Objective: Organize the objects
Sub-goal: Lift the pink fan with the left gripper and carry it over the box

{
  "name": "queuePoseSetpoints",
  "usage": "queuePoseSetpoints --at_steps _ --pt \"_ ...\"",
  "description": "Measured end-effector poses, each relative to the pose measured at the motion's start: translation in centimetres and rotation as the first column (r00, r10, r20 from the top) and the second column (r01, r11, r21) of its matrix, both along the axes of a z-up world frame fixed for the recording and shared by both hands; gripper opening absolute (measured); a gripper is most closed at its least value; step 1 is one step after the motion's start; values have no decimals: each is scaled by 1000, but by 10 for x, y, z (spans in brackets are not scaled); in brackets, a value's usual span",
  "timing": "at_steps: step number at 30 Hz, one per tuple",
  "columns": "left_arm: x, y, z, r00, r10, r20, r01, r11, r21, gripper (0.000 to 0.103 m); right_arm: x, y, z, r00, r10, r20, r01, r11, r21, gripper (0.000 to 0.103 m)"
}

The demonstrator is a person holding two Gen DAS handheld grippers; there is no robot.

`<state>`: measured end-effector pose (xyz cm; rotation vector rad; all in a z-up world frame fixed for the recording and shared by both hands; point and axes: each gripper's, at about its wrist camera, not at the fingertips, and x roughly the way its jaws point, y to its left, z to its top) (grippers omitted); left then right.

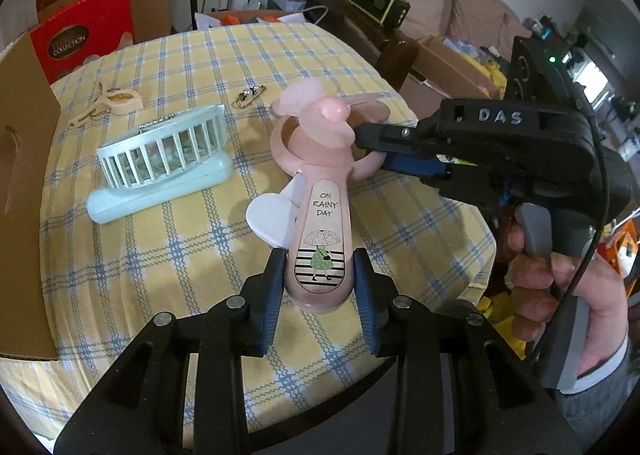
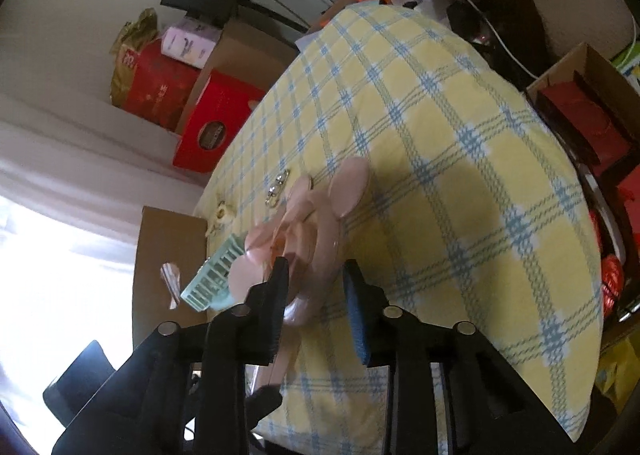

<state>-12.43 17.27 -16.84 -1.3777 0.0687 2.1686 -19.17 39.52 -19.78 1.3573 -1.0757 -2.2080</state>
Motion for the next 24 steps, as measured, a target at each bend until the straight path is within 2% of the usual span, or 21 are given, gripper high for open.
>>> queuePoseSetpoints --at_steps 6,12,18,24 --pt "7 -7 12 1000 -1 -17 2 999 38 31 5 -4 22 997 38 -67 -34 998 62 21" --pt "18 -20 43 997 19 -79 -12 997 79 31 11 -15 59 987 80 -140 -68 994 88 22" --pt "26 -55 83 987 66 -145 -48 991 127 31 15 -44 108 961 154 -228 -133 985 107 22" --pt "32 -110 118 967 144 -212 -112 982 155 31 10 -94 147 926 248 -284 -227 968 104 22"
